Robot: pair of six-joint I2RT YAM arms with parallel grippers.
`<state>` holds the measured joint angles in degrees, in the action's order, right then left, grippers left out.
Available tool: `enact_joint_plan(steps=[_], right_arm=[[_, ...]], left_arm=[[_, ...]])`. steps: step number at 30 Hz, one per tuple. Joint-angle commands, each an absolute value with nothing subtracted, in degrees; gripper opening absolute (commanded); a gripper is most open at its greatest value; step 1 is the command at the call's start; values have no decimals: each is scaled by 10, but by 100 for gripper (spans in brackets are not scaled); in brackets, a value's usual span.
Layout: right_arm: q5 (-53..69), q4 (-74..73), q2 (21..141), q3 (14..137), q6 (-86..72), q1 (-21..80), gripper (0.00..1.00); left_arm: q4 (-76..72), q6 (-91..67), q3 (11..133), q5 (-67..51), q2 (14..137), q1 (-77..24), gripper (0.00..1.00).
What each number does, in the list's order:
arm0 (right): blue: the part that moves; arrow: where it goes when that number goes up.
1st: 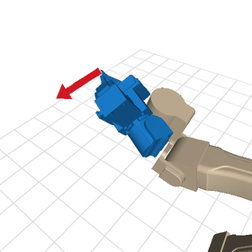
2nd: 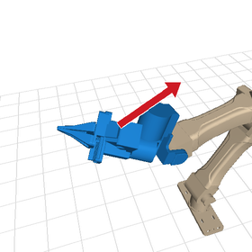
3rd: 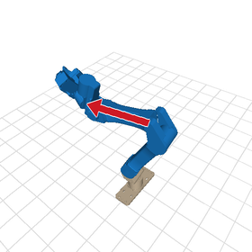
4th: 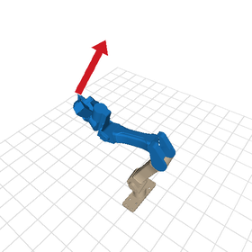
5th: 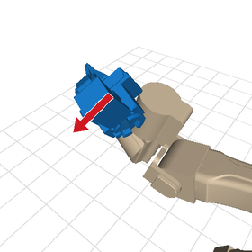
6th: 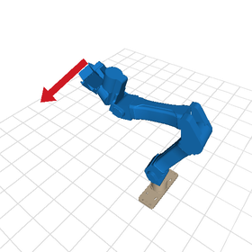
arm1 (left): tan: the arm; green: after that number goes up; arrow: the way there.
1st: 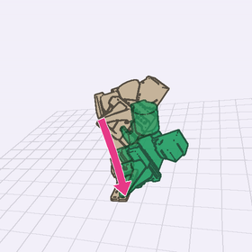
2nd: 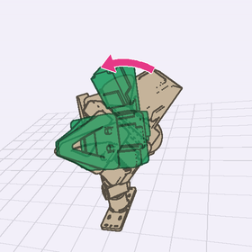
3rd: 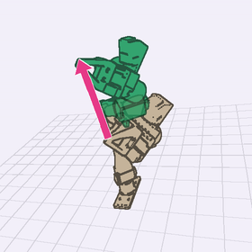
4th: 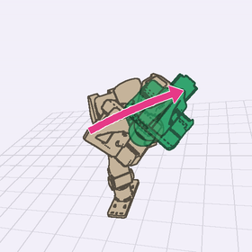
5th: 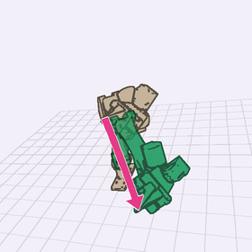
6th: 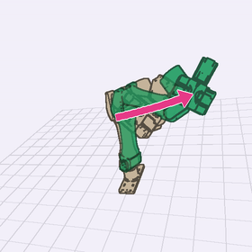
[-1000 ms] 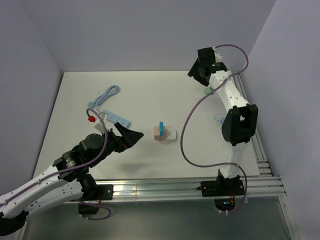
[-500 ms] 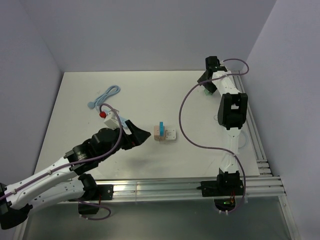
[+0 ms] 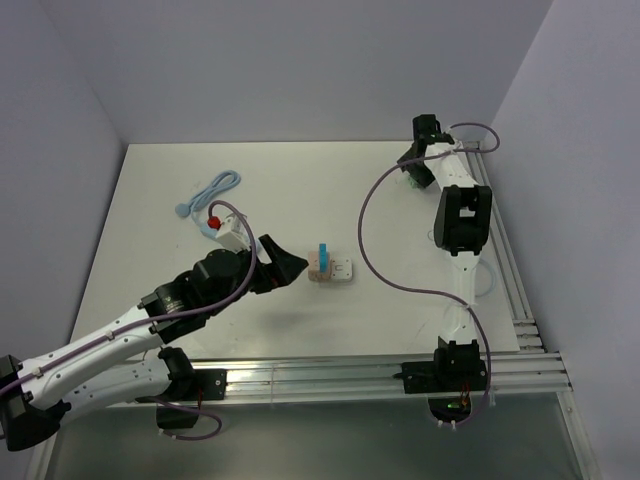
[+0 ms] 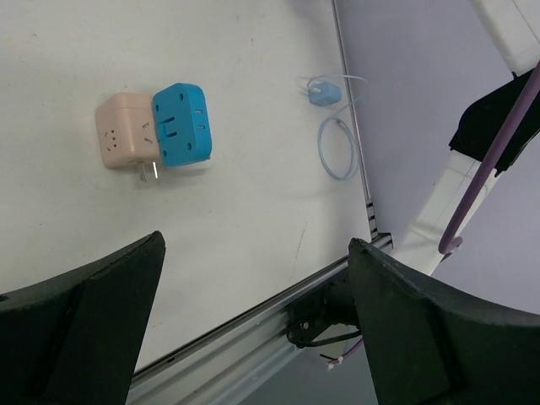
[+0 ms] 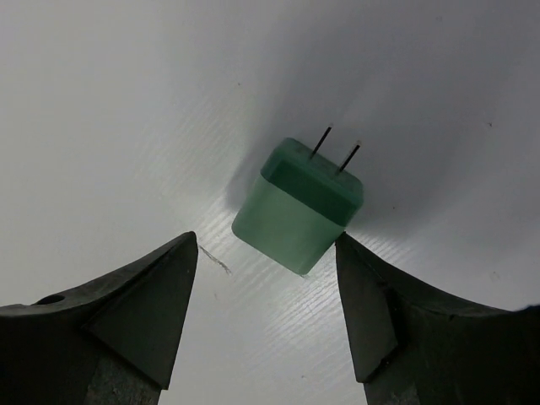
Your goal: Insert the plug
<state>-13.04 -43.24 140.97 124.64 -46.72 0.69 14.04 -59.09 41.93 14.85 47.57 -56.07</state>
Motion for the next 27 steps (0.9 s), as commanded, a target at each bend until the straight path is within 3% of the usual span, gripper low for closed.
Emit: enact_joint_plan(steps=[1, 9, 18, 21, 24, 27], right_arm=[[-135, -453, 1421, 1282, -494, -16, 73], [-130, -468, 1423, 1275, -526, -25, 73], [-117, -484, 1436, 1296, -516, -25, 65], [-106, -483, 1431, 1281, -517, -25, 59], [-83, -458, 1416, 1248, -503, -25, 46], [-43, -417, 1394, 1201, -486, -25, 23]], left_arm=[[112, -577, 438, 150, 476, -560, 95], [108, -581, 433, 143, 468, -560, 95], [113, -576, 432, 145, 455, -560, 96], [112, -577, 431, 142, 454, -560, 95], [111, -575, 432, 138, 456, -560, 95], [108, -564, 439, 118, 461, -560, 95]])
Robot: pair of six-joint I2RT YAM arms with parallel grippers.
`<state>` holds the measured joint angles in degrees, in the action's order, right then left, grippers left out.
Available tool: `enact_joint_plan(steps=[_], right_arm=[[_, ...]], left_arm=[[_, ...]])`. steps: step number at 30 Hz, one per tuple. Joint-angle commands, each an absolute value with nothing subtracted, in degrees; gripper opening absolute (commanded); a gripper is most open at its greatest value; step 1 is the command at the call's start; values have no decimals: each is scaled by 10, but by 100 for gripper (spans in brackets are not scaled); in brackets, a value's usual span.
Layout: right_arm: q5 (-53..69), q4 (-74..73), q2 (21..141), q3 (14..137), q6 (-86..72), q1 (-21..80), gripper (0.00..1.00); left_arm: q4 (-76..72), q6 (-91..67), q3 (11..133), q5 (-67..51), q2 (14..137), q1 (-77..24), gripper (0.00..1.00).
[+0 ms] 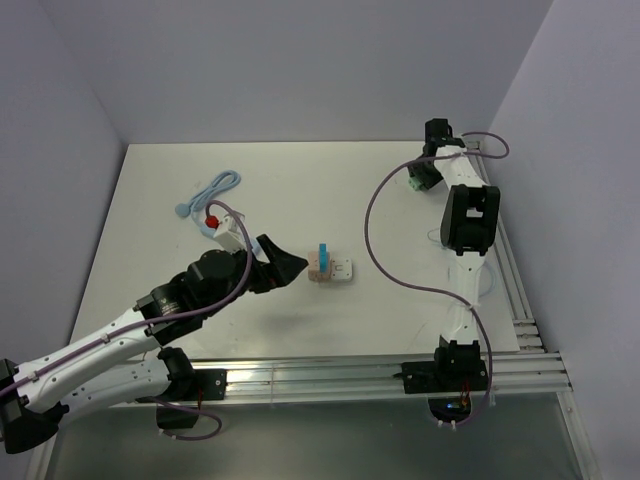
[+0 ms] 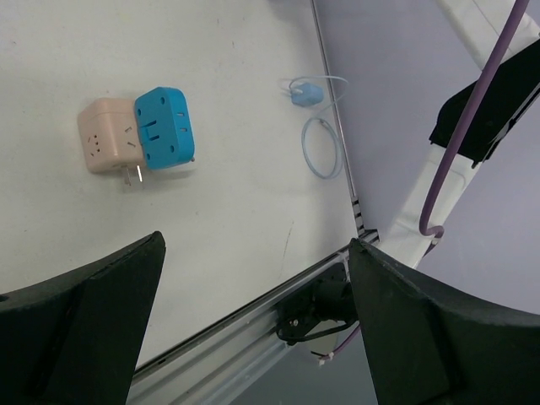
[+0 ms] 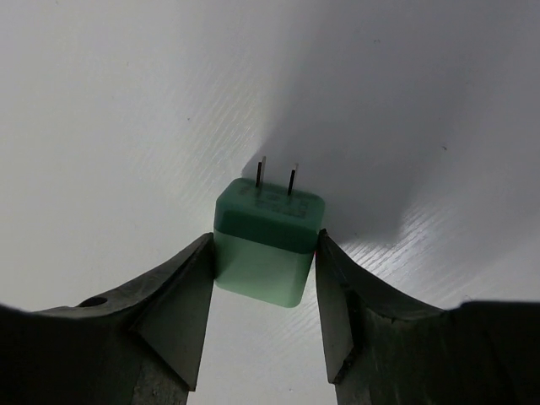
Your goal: Insert the plug
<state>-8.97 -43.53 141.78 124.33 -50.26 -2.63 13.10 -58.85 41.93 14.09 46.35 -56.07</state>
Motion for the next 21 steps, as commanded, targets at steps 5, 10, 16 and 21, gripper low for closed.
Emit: enact_joint_plan(steps=[5, 10, 16, 21], right_arm=[[28, -319, 1317, 1084, -469, -23, 0], [50, -244, 1210, 974, -463, -3, 0], [61, -175, 1041, 827, -469, 57, 0], [79, -146, 889, 726, -482, 131, 0]], left_arm=[[169, -557, 475, 132, 469, -560, 97], [173, -570, 448, 156, 411, -560, 99], [223, -589, 458, 208, 385, -560, 100], [239, -598, 467, 222, 394, -560, 99]])
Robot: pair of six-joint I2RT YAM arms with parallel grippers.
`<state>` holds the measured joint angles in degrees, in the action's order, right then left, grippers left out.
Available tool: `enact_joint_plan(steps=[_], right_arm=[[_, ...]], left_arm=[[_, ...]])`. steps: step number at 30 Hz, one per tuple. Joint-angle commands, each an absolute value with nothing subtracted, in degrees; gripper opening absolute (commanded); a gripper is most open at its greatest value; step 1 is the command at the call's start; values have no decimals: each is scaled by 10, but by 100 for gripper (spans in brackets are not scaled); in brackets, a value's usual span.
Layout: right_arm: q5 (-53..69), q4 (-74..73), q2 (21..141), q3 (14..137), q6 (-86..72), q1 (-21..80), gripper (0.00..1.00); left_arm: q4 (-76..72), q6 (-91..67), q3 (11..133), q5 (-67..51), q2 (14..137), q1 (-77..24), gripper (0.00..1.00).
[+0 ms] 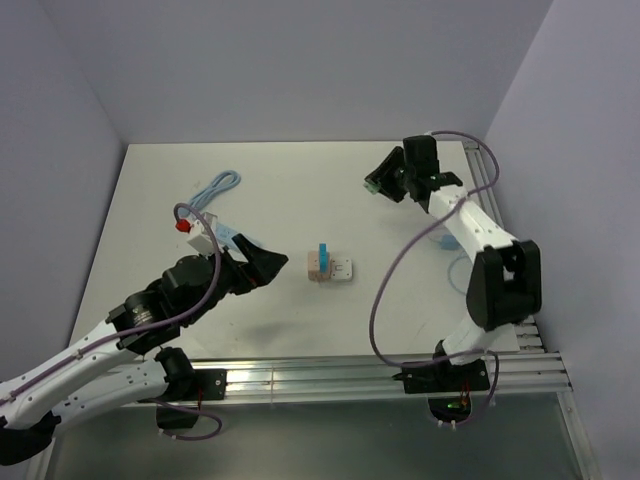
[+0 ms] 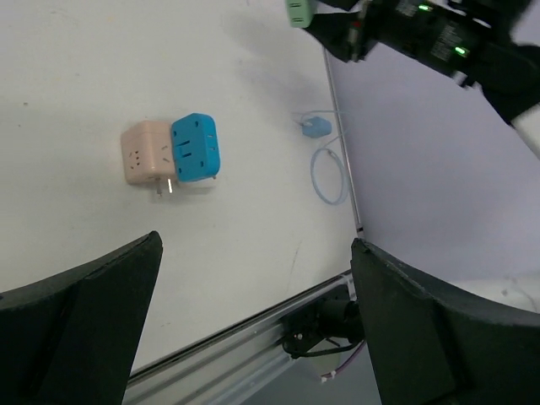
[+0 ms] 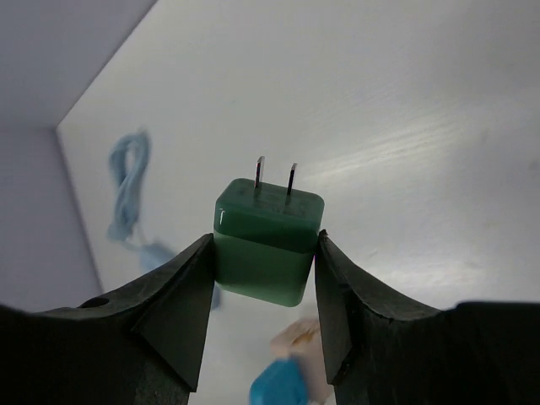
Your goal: Insert the plug
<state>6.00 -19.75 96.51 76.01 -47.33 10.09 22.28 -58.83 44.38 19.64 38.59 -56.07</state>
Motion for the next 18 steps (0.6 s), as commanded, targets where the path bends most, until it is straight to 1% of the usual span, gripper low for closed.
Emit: enact_joint_plan(steps=[1, 2, 4, 5, 6, 10, 16, 18], right_arm=[[83, -139, 867, 696, -490, 142, 0], [88, -129, 824, 680, -497, 155, 0], [91, -114, 785, 653, -519, 191, 0], [86, -111, 749, 632, -527, 204, 0], [82, -106, 731, 621, -534, 231, 0], [70, -68, 632, 541, -621, 287, 0], [13, -92, 557, 508, -720, 359, 0], [-23, -85, 542, 497, -749, 376, 0]], left_arm=[[231, -597, 470, 223, 403, -560, 97], [224, -592, 472, 222, 410, -560, 93], [208, -577, 475, 222, 431, -560, 91], [189, -568, 475, 224, 437, -560, 86], [172, -563, 473, 222, 443, -561, 83], [92, -550, 438, 219, 465, -561, 84], [-17, -527, 413, 210, 488, -566, 88], [-41, -519, 407, 228, 493, -574, 89]])
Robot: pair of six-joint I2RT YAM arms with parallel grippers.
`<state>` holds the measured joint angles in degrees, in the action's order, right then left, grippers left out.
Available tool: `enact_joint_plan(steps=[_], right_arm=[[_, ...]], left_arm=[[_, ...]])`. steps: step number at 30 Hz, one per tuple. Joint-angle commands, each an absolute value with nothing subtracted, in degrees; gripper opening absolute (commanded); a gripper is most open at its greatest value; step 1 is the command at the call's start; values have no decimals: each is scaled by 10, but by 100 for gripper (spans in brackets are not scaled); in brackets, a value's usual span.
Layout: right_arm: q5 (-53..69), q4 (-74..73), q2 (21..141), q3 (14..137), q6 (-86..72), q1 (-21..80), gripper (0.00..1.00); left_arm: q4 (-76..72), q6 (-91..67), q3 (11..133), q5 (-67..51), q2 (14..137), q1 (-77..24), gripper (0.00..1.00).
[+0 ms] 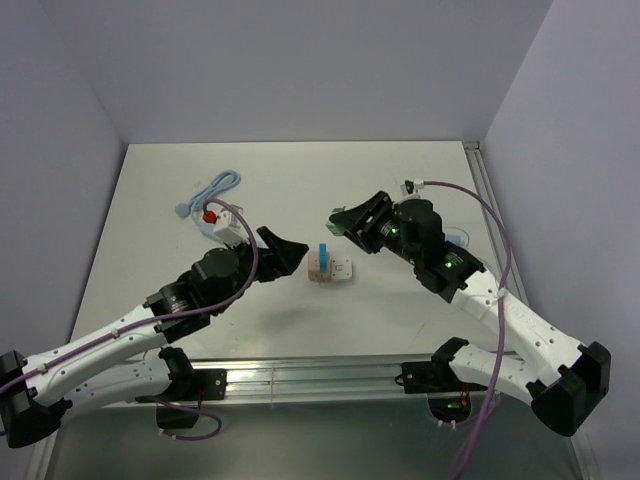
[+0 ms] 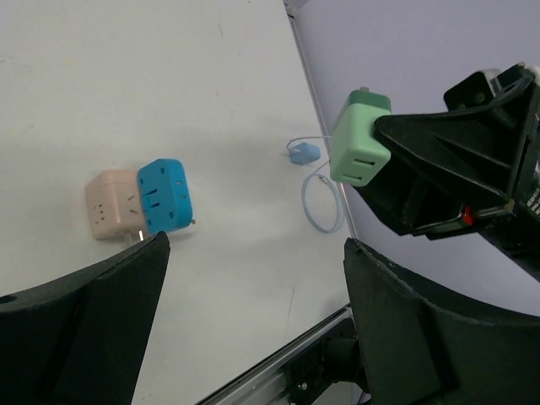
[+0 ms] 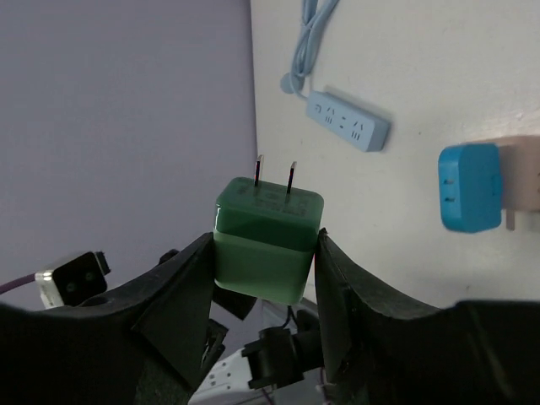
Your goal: Insert the plug
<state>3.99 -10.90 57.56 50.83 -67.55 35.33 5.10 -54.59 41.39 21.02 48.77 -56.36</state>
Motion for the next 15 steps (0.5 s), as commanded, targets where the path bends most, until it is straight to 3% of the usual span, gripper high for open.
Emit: enact_joint_plan(steps=[1, 8, 15], right_arm=[[-35, -90, 531, 491, -758, 383, 0], [-39, -105, 541, 502, -795, 409, 0], [-60, -121, 536, 512, -795, 441, 0]], left_arm=[[-58, -518, 403, 235, 498, -583, 90], [-172, -440, 380, 241, 513, -635, 83], [-187, -432, 392, 237, 544, -643, 78]])
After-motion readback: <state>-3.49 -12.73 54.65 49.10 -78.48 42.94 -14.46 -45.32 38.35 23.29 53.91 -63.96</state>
